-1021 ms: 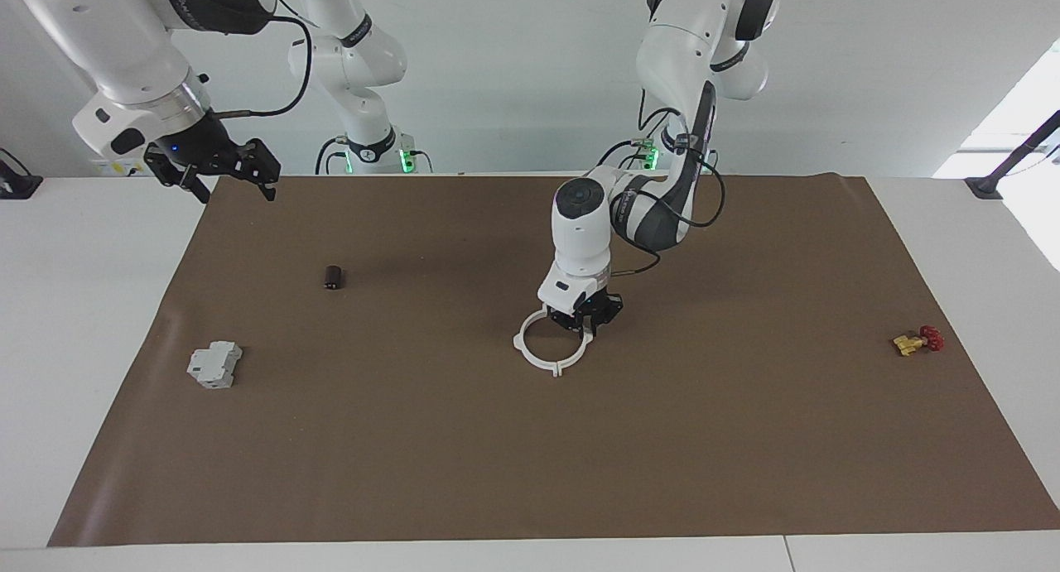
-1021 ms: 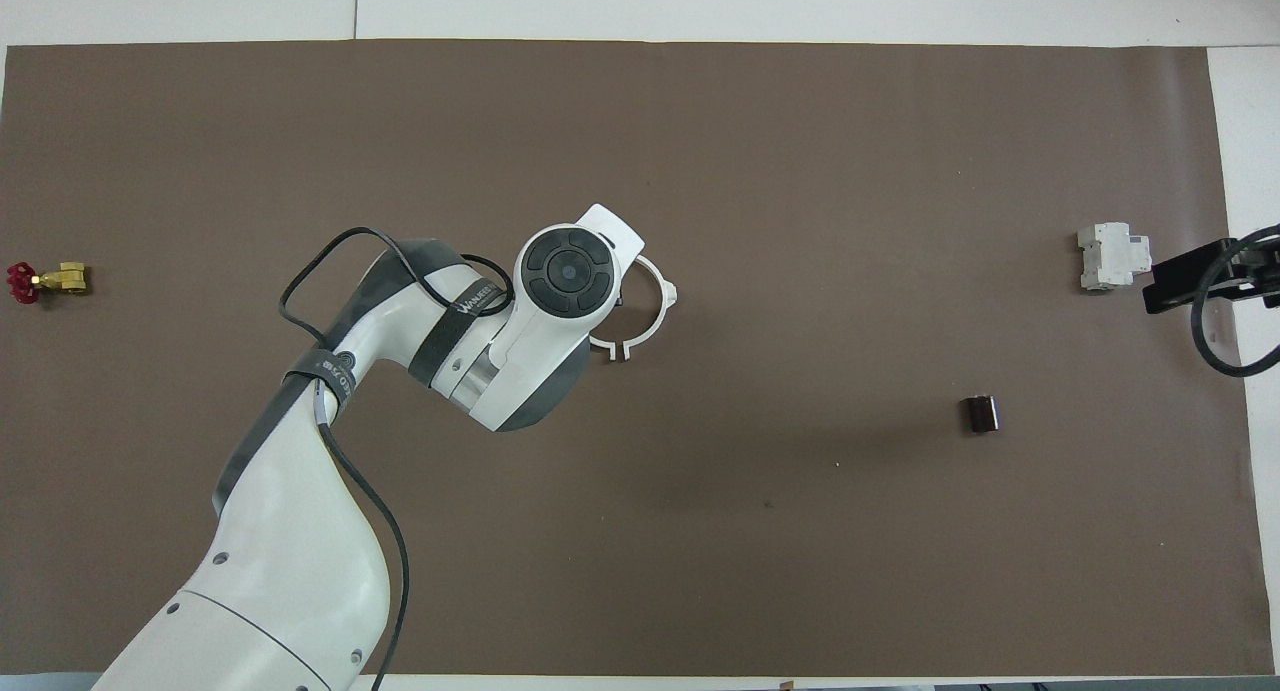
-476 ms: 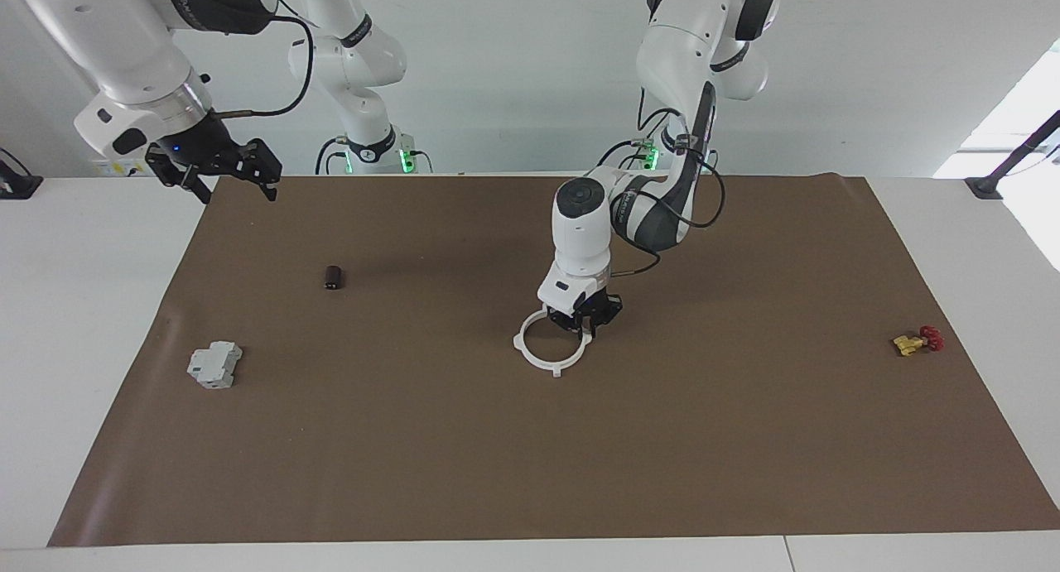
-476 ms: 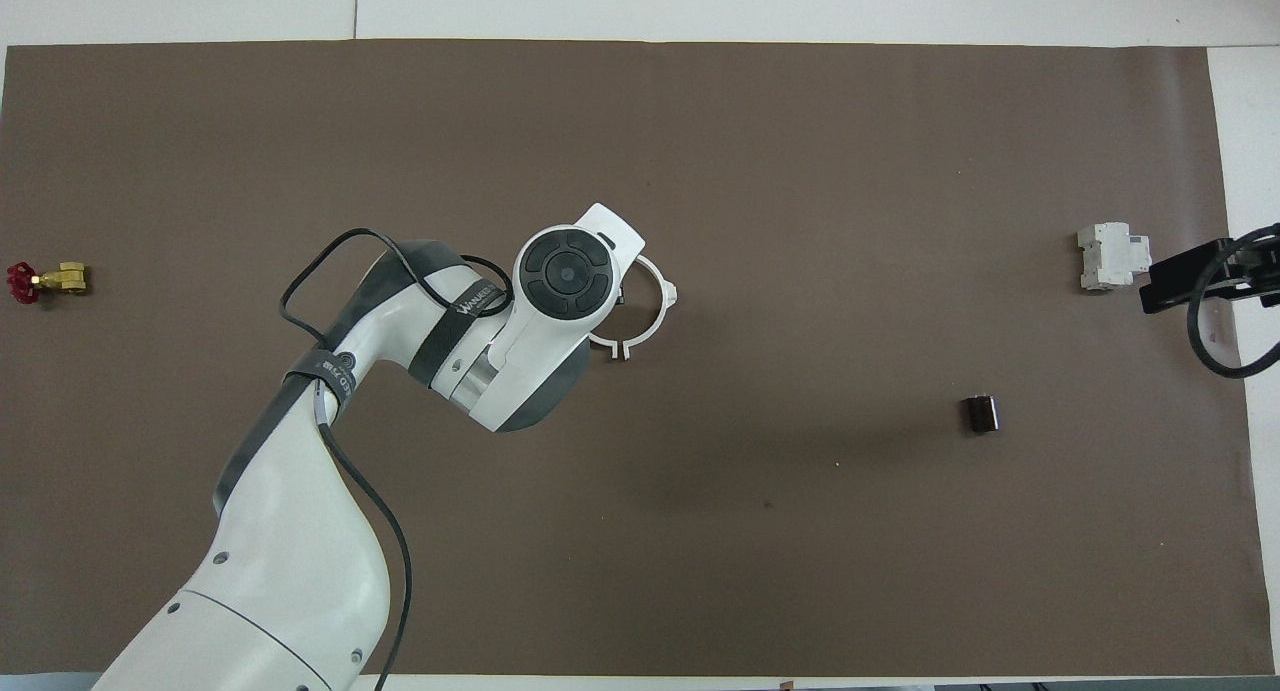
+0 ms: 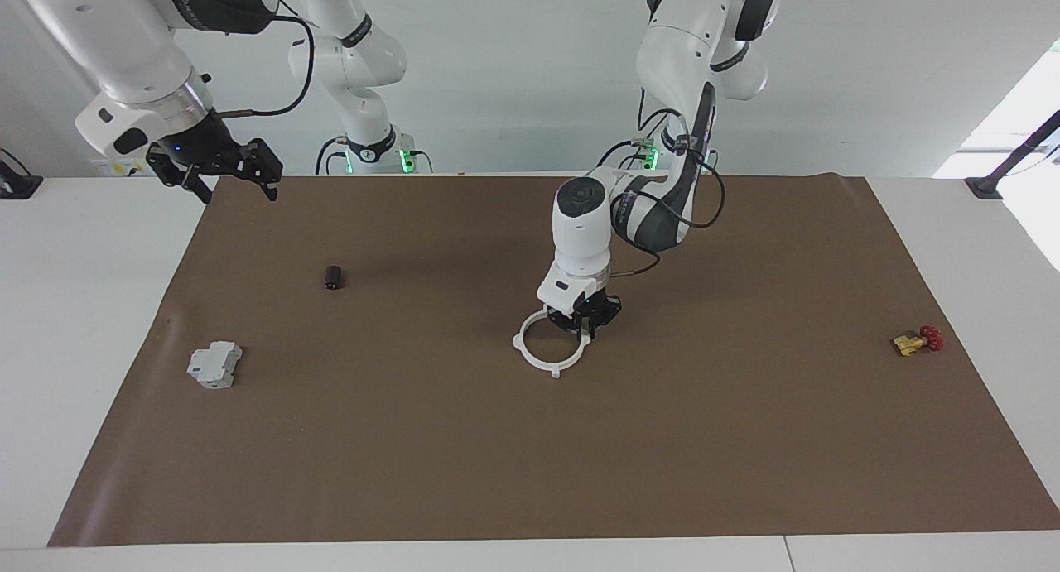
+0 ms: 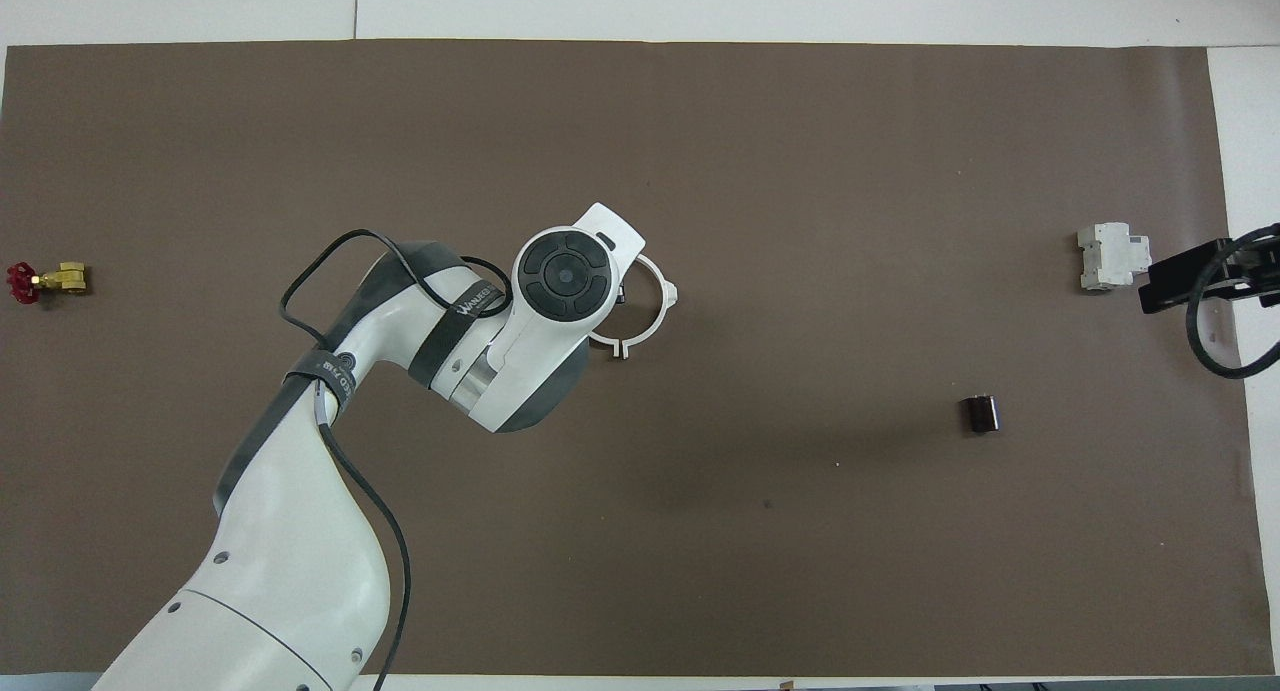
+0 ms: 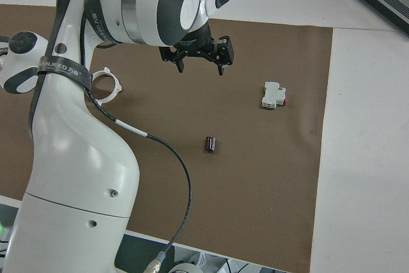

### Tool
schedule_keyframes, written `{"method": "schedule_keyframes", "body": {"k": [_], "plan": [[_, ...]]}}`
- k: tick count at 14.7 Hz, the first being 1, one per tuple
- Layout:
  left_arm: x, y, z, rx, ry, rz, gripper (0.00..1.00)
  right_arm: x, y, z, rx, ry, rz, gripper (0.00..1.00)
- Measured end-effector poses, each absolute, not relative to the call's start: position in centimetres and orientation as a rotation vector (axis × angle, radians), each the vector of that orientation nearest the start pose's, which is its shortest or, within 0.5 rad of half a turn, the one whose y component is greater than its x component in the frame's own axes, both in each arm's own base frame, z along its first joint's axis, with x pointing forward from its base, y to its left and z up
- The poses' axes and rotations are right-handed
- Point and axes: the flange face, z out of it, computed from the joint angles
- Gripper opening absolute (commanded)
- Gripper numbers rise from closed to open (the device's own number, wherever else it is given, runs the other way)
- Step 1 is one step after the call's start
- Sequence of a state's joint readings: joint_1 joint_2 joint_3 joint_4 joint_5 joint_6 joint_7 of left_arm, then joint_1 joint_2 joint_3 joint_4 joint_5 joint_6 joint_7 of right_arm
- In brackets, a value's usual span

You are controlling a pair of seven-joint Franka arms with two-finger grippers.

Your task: Assemble drain pipe with both arms

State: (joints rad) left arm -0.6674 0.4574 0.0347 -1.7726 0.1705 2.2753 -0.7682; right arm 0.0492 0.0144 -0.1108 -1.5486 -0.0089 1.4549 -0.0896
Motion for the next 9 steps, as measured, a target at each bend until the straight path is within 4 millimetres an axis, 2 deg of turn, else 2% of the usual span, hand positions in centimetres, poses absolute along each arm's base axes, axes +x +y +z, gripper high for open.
{"method": "schedule_keyframes", "body": {"k": [9], "plan": [[53.39,-38.88,30.74,-3.057,-0.087,-0.192,0.0,54.53,-3.32,61.75,-3.139,-0.046,0.17,1.0]]}}
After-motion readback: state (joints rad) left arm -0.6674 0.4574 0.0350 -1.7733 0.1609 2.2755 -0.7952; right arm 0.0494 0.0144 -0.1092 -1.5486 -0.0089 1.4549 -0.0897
